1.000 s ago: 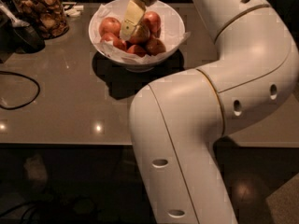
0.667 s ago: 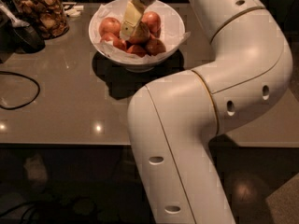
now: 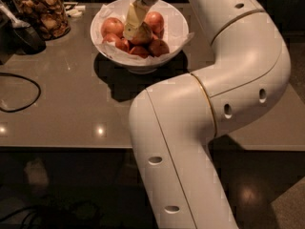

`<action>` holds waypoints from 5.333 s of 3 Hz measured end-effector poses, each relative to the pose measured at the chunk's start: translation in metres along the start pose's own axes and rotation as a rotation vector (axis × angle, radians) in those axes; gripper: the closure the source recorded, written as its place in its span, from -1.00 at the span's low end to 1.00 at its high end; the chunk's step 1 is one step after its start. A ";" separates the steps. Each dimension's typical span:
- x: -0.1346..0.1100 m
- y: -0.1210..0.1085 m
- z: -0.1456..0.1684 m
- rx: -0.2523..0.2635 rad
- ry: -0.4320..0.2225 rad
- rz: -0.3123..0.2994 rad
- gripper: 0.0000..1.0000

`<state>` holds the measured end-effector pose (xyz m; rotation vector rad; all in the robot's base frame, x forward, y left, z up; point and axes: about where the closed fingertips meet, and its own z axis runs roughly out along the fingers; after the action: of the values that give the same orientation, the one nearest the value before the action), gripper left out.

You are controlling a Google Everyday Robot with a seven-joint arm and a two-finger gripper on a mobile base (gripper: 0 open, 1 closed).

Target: Pick apple from white bowl

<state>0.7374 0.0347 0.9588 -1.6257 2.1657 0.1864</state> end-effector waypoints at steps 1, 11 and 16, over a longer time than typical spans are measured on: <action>0.003 -0.004 0.001 0.008 0.002 0.005 -0.42; 0.011 -0.012 0.024 -0.001 0.024 0.042 1.00; -0.022 0.010 -0.069 0.081 -0.065 0.013 1.00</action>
Offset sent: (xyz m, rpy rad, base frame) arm 0.0162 -0.0173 0.0052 -0.0264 0.0361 -0.0200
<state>0.7152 0.0333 1.0288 -1.5399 2.1086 0.1513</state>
